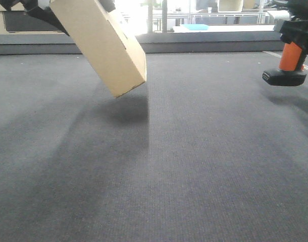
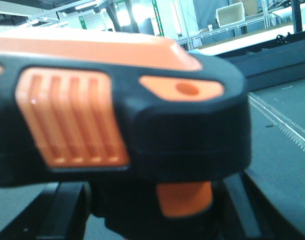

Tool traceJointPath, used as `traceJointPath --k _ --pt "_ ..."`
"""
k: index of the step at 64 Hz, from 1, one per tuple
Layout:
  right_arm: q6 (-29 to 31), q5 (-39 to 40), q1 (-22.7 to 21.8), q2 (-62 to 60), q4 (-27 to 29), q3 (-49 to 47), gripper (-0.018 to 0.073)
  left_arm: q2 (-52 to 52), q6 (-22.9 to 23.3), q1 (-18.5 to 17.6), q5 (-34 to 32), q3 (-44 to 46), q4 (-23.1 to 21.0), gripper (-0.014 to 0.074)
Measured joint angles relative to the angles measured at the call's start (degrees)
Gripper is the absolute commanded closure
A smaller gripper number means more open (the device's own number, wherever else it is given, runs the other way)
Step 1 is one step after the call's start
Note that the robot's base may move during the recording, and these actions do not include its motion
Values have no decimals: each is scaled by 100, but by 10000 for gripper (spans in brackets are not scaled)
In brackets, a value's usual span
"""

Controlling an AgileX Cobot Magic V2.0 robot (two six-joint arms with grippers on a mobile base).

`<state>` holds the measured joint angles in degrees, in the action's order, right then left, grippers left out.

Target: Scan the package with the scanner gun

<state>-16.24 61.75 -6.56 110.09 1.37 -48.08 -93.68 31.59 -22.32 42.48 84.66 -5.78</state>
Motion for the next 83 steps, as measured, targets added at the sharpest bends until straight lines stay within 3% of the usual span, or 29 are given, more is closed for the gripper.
traceJointPath --k 62,68,78,83 --pt "-11 -707 0 0 0 0 709 0 0 0 0 0 0 707" --pt "-11 -707 0 0 0 0 603 0 0 0 0 0 0 707" --pt "-11 -707 0 0 0 0 188 0 0 0 0 0 0 707" --pt "-11 -707 0 0 0 0 55 0 0 0 0 0 0 707"
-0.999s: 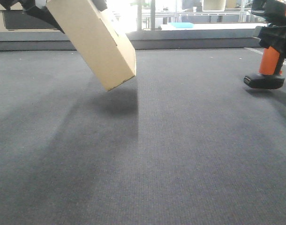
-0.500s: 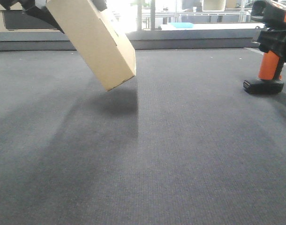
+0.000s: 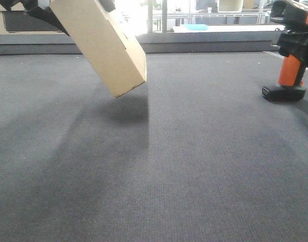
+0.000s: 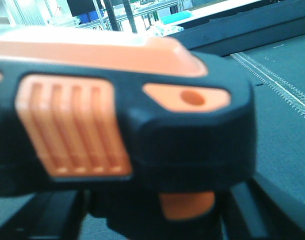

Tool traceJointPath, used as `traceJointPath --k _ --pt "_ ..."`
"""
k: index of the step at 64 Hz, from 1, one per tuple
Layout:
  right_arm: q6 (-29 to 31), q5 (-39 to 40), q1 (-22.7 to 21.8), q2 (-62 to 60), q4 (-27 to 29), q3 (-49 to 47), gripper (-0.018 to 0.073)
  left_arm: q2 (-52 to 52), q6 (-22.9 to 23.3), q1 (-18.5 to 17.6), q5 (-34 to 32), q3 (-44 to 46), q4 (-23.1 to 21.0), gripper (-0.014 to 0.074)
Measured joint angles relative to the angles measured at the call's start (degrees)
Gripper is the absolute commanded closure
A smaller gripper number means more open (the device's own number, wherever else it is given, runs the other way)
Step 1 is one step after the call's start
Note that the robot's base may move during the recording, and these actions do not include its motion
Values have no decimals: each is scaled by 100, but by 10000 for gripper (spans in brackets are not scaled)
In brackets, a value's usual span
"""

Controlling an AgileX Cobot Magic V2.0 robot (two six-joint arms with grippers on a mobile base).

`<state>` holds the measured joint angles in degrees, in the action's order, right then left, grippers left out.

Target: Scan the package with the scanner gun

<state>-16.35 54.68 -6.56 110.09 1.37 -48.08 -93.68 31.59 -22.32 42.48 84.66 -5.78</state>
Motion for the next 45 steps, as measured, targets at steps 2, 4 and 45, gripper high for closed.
traceJointPath --k 2,4,45 --pt "0 -8 0 0 0 0 13 0 0 0 0 0 0 707" --pt "0 -28 0 0 0 -10 -15 0 0 0 0 0 0 707" --pt "-13 -645 0 -217 -586 -10 -10 0 0 0 0 0 0 707"
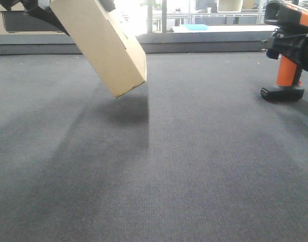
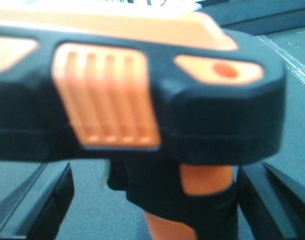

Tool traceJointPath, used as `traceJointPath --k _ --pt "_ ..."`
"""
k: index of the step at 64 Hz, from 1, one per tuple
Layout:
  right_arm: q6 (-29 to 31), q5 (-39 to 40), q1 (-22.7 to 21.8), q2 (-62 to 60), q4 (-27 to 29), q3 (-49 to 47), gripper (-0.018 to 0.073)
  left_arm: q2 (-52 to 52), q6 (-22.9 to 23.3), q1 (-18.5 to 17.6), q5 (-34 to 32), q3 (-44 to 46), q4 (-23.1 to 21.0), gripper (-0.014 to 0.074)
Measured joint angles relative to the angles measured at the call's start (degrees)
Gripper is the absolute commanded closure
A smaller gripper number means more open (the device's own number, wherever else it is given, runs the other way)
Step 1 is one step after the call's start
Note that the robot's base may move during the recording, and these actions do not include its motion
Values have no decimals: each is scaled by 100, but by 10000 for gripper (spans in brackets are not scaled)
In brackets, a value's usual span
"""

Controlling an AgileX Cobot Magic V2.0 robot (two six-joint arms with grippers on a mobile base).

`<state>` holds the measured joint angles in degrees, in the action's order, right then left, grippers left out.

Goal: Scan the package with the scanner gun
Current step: 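Lower the box back onto the table with the left gripper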

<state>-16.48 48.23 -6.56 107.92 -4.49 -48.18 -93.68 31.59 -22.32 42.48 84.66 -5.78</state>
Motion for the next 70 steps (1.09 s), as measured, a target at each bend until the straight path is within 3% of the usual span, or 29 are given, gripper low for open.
traceJointPath --k 19,32,42,53,68,70 --pt "0 -91 0 -522 -76 724 -10 0 -42 0 11 0 5 707" --pt "0 -91 0 -1151 -142 1325 -10 0 -567 36 526 0 19 707" --pt "0 -434 0 -1918 -151 1593 15 0 -931 401 908 0 9 707" --pt "0 -1362 0 -2882 -151 1694 208 156 -1695 970 1203 0 34 707" --pt "15 -2544 0 -4249 -387 1727 699 301 -2601 1710 1245 24 631 707" --pt "15 -2739 0 -4431 -415 1727 727 289 -2645 1788 1180 24 708 707"
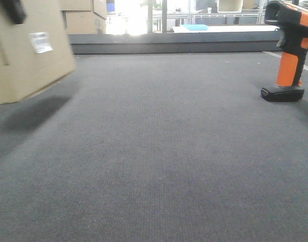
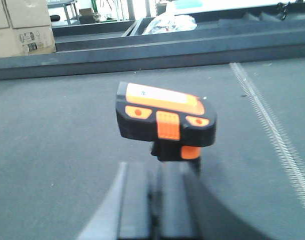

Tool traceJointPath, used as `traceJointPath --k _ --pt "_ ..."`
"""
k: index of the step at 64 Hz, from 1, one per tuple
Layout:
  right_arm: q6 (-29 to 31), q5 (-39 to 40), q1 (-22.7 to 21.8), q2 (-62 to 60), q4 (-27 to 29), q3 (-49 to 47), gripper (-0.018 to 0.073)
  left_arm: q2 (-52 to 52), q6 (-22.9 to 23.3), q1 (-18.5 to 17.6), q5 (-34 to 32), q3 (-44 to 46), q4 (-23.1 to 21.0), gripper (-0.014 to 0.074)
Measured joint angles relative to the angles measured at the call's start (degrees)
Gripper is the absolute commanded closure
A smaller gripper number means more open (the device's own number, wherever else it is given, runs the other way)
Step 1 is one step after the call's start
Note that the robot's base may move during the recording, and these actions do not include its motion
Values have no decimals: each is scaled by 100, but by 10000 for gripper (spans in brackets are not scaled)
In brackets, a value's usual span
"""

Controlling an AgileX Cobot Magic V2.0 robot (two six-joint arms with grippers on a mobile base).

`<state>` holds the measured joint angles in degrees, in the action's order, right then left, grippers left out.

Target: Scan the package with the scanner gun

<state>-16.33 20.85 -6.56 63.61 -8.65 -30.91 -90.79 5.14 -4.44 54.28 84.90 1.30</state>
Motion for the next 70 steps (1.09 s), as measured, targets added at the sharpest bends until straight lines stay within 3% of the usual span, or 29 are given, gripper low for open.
traceJointPath --k 9,23,43,70 --pt "0 -874 0 -650 -58 0 727 -81 -186 314 -269 0 205 707" --pt "0 -2085 0 -1498 -69 0 727 -321 -597 373 -293 0 219 707" --pt "0 -2253 0 -1842 -69 0 727 -422 -672 458 -554 0 268 707" --pt "12 -2276 0 -1842 -69 3 727 -470 -357 472 -725 -319 269 689"
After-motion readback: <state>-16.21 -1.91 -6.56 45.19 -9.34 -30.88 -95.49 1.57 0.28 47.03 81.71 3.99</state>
